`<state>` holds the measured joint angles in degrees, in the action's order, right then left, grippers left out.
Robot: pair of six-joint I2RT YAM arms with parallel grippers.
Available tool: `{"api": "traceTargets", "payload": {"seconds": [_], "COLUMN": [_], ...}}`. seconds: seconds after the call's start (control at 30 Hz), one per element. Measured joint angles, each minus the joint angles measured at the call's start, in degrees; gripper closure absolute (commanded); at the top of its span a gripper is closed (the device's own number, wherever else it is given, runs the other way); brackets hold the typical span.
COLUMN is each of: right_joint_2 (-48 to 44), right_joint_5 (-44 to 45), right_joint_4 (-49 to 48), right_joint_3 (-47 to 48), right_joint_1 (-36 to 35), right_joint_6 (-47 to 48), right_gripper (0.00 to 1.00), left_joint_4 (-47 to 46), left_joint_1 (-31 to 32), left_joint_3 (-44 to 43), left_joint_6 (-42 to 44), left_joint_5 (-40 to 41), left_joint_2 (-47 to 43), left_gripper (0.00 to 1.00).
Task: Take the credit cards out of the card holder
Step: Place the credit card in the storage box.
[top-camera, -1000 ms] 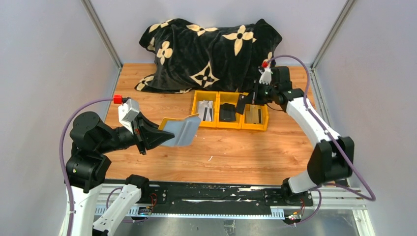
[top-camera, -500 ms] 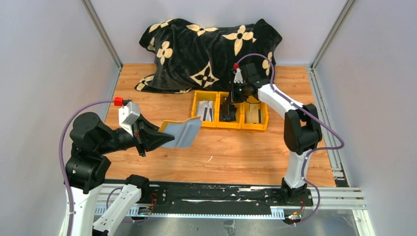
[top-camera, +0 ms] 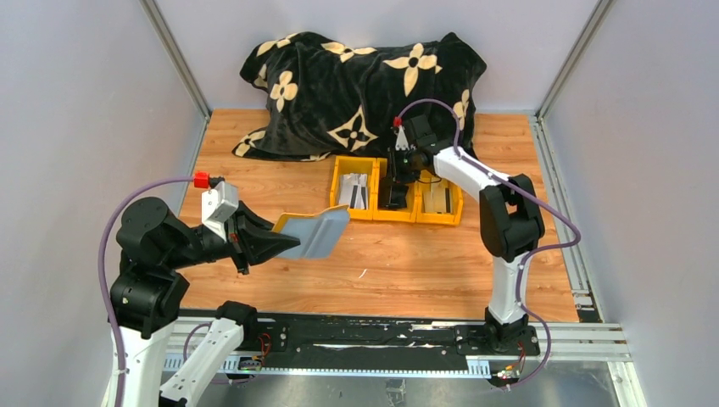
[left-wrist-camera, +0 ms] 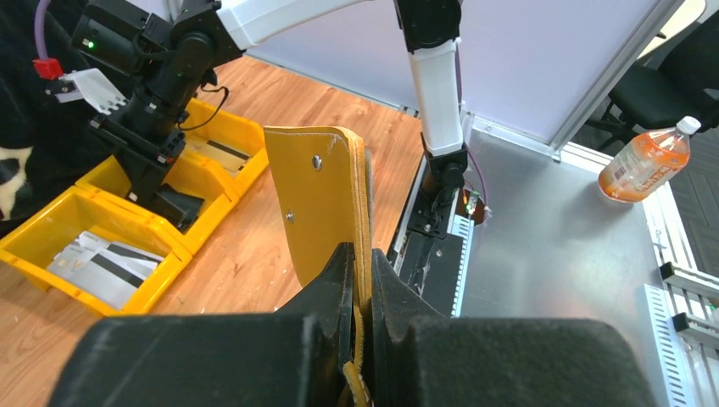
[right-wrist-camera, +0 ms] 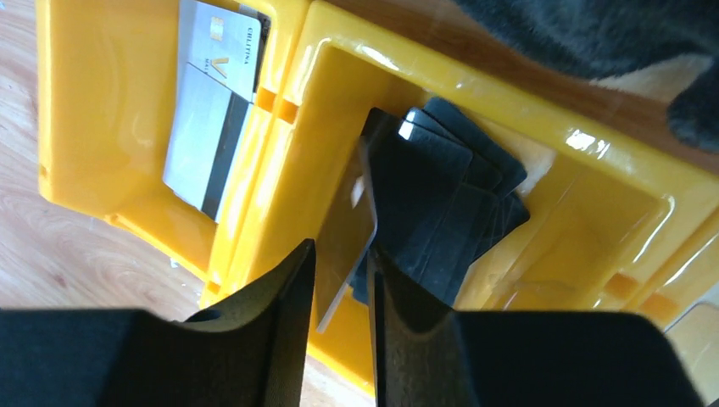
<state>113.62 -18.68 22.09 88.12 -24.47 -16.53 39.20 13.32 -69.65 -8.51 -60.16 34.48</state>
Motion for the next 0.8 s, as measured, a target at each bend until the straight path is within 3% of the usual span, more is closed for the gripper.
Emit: {"api": "traceTargets", "payload": {"seconds": [0.13,0.23,0.5,0.63,0.8], "right_joint_2": [-2.5,-7.3,-28.5,-38.4,-42.5], "right_joint_5": [2.6,3.8,0.9,-8.1,-20.8], "right_joint_4": [0.1,-0.2,-9.5,-24.7,-47.4], "right_joint_3": [-0.6,-1.6,-6.1,-17.4,-31.6], "right_joint_1": [-1.6,-2.3,-4.4,-5.3,-9.8], "right_joint_6": [-0.2,-1.0,-4.8,-10.3,-17.5], "right_gripper": [0.50,0.28,0.25,0.24,0.23], "left_joint_4": [0.0,0.0,0.1,0.1,0.0], "left_joint_1": [0.0,0.0,0.0,0.0,0.0], "left_joint_3": [-0.7,-0.9,-1.7,-2.1,-3.0], "left_joint_6": [0.6,1.1,4.1,5.7,6.9], "left_joint_5": [-0.1,-0.2,-0.2,-0.3,-1.0], "left_joint_2": [0.0,-0.2,-1.2,-1.8,-2.1], "left_gripper": [1.00,1.00,1.00,1.00,1.00]}}
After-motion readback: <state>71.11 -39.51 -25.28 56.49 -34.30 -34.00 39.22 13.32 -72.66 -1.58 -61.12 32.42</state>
